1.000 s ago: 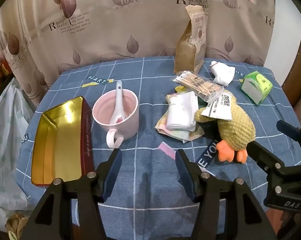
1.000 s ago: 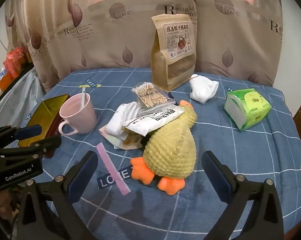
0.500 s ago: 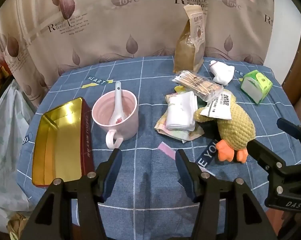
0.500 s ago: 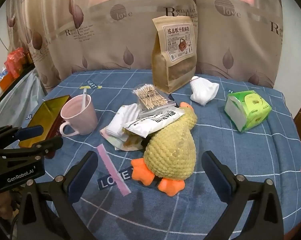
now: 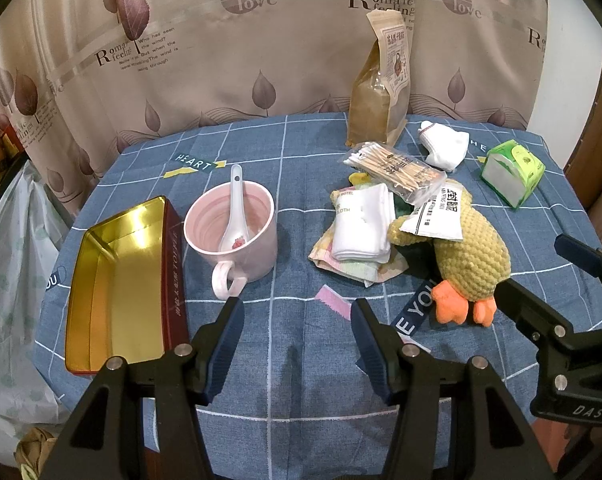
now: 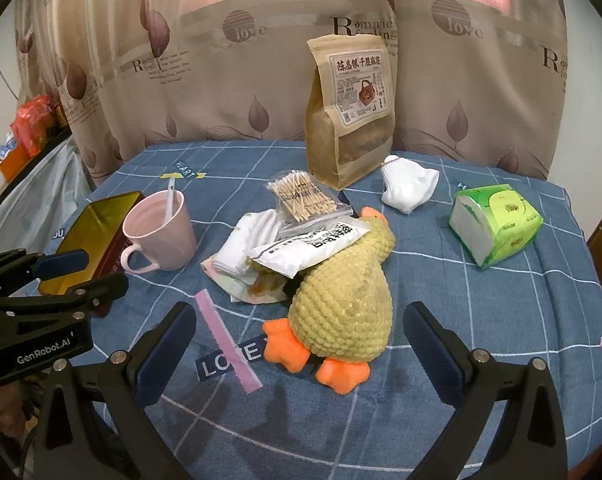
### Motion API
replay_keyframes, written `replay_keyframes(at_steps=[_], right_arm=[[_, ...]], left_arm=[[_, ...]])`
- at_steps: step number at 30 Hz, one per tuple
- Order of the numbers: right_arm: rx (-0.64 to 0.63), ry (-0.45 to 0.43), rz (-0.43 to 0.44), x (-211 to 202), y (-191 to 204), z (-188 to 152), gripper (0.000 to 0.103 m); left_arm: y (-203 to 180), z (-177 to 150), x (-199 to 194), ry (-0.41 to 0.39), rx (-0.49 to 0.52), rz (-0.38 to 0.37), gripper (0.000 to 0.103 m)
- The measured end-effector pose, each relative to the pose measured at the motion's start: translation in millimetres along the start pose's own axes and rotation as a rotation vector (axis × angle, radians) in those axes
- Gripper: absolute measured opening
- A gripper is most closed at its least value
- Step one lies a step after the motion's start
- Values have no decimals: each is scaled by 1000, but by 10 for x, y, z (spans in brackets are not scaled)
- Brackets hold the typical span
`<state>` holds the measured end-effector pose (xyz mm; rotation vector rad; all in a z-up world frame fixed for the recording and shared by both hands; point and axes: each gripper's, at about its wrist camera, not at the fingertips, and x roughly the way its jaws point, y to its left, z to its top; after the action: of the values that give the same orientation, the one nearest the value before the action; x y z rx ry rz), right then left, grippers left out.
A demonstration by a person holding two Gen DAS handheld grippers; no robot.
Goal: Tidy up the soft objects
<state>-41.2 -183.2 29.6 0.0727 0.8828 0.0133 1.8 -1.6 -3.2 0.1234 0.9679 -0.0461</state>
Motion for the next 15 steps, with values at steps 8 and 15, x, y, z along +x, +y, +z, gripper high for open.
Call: replay_keyframes(at_steps=[8,15], right_arm=[[0,-1,0,2,10,-1,103],[-2,0,0,6,21,-4,103]], left_arm=[[-1,13,-4,1,0,1,57],[36,18,13,7,-4,-3,57]])
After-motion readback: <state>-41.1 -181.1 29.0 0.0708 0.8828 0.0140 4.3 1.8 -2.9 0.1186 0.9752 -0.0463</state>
